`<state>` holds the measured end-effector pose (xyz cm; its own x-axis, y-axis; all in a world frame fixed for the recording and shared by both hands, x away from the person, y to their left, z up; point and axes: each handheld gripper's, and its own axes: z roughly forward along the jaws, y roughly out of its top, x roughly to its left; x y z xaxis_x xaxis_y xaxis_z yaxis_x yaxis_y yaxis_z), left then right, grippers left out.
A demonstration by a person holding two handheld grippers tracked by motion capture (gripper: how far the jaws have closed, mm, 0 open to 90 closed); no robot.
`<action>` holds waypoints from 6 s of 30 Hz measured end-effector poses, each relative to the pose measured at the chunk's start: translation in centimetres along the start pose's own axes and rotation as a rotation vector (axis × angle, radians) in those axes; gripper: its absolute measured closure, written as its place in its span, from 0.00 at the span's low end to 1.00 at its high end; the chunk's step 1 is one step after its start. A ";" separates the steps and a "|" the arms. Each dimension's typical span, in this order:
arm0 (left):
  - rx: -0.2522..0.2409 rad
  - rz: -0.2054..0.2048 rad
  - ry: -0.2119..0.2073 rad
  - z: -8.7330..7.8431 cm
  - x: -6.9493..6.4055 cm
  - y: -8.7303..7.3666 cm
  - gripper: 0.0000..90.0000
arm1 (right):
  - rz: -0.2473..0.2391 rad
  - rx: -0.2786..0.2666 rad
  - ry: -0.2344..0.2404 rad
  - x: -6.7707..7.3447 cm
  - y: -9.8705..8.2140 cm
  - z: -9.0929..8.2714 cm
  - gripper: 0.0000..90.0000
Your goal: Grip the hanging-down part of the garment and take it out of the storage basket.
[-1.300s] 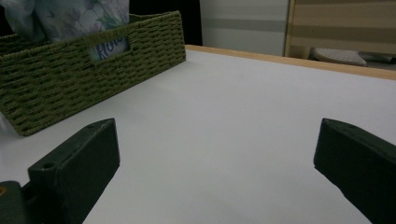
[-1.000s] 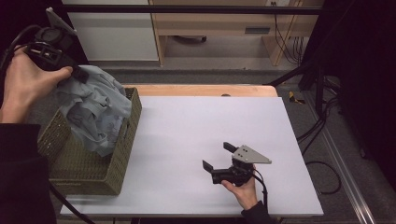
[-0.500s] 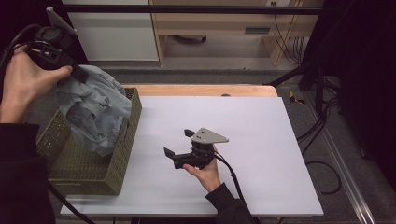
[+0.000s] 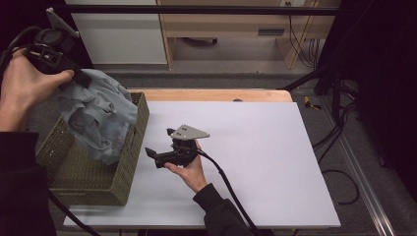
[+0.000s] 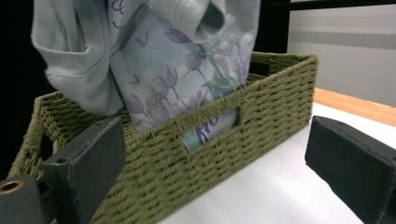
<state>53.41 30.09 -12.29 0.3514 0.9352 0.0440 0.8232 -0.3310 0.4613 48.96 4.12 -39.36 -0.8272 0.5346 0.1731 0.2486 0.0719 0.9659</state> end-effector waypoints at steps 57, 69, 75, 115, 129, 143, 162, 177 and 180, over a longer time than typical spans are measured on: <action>0.020 0.027 -0.001 -0.3 -0.4 0.1 0.93 | -0.048 0.097 -0.078 2.1 0.7 12.5 0.91; 0.011 0.020 -0.001 -0.5 0.1 -0.3 0.93 | -0.020 0.082 -0.029 2.1 0.6 12.2 0.77; 0.011 0.023 0.000 -0.4 -0.2 -0.1 0.93 | -0.041 0.054 -0.007 3.4 0.7 12.2 0.21; -0.003 0.022 0.007 -0.7 -0.6 0.0 0.93 | -0.128 0.069 -0.021 2.2 1.5 9.9 1.00; -0.019 0.012 0.009 -1.1 -0.3 -0.1 0.93 | -0.143 -0.027 -0.026 0.7 4.8 5.5 1.00; -0.033 -0.006 0.010 -1.7 0.1 -0.8 0.93 | -0.195 -0.067 -0.059 0.5 7.9 0.8 1.00; -0.007 0.020 -0.008 -0.3 -1.0 -0.2 0.93 | -0.261 -0.109 -0.165 -0.2 10.7 -5.7 1.00; 0.001 0.051 -0.030 0.8 -2.6 0.2 0.93 | -0.198 0.034 -0.137 -0.8 5.8 -4.2 0.99; 0.003 0.052 -0.035 1.1 -2.6 0.1 0.93 | -0.174 0.056 -0.125 -0.9 4.8 -3.6 0.99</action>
<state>53.11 27.46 -13.34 0.4094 0.9116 0.0365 0.8048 -0.3797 0.4562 49.04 0.97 -34.16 -0.7920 0.6100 -0.0243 0.1376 0.2172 0.9664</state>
